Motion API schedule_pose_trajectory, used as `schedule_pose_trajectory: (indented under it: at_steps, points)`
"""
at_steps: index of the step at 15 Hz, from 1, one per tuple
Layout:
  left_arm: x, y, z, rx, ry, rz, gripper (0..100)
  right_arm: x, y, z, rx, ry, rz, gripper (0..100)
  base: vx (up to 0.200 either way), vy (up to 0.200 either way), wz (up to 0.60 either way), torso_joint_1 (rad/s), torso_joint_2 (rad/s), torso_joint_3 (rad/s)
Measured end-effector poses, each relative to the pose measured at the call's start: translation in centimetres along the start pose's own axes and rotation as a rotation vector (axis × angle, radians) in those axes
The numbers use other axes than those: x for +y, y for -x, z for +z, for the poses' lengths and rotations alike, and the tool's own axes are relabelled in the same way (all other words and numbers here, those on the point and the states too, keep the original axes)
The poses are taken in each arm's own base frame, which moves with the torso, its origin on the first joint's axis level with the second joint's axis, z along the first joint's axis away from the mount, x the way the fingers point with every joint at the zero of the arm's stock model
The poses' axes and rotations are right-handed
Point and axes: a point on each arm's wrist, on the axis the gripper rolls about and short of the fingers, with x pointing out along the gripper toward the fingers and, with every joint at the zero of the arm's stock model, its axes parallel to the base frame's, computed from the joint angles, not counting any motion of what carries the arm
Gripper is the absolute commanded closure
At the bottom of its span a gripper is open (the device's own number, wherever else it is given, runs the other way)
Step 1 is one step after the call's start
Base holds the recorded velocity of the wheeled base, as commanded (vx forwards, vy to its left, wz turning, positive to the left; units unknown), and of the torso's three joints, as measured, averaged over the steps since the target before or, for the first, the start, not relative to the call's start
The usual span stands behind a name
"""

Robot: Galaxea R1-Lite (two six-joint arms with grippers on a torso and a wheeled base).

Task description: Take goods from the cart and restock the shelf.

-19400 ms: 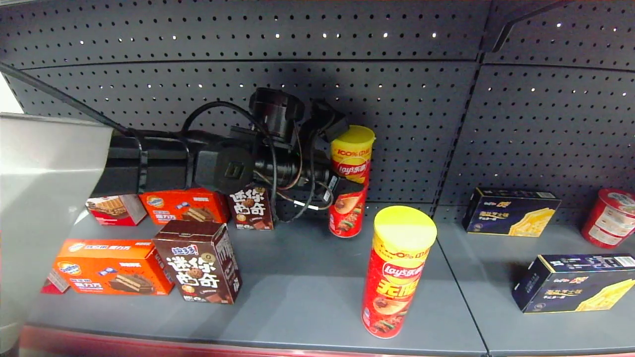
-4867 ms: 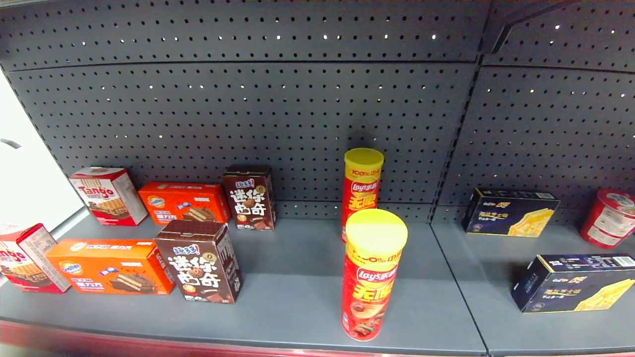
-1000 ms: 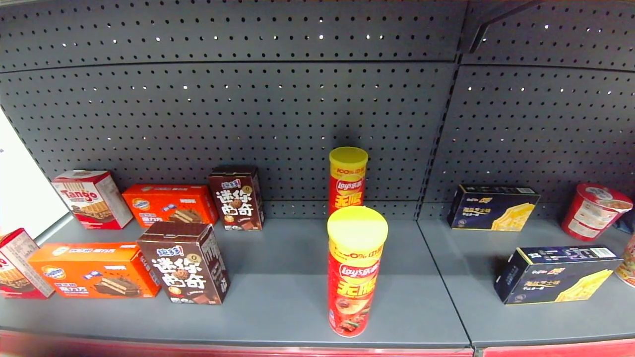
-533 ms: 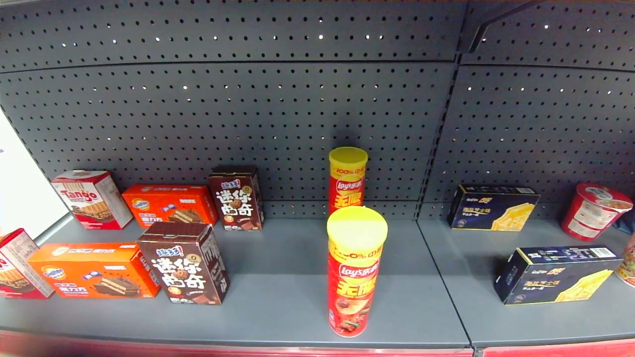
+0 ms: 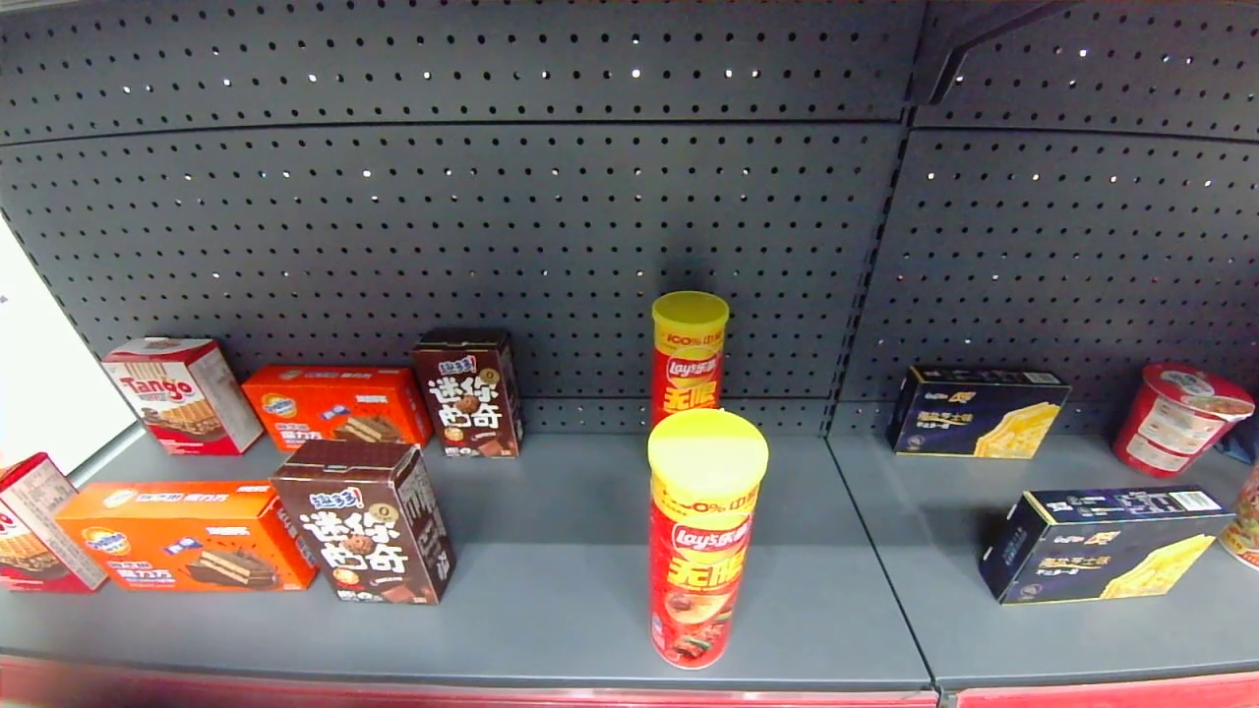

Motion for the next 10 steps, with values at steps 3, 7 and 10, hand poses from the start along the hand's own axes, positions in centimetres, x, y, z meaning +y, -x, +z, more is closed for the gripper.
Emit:
schedule_pose_trajectory:
  at_steps: [3,7,10]
  points:
    - [0.01,0.0,0.0,-0.001,0.002,0.003,0,0.0,0.0,0.0,0.0,0.001,0.0,0,0.0,-0.067,0.0,0.001,0.0,0.001]
    - [0.0,0.0,0.0,0.0,0.001,0.001,0,0.0,0.0,0.0,0.0,0.002,0.0,0,0.0,0.0,0.0,0.0,0.0,0.0]
    - [0.0,0.0,0.0,-0.001,0.0,0.0,0,0.0,0.0,0.0,0.0,0.002,-0.001,0,0.0,0.0,0.0,0.0,0.0,0.0]
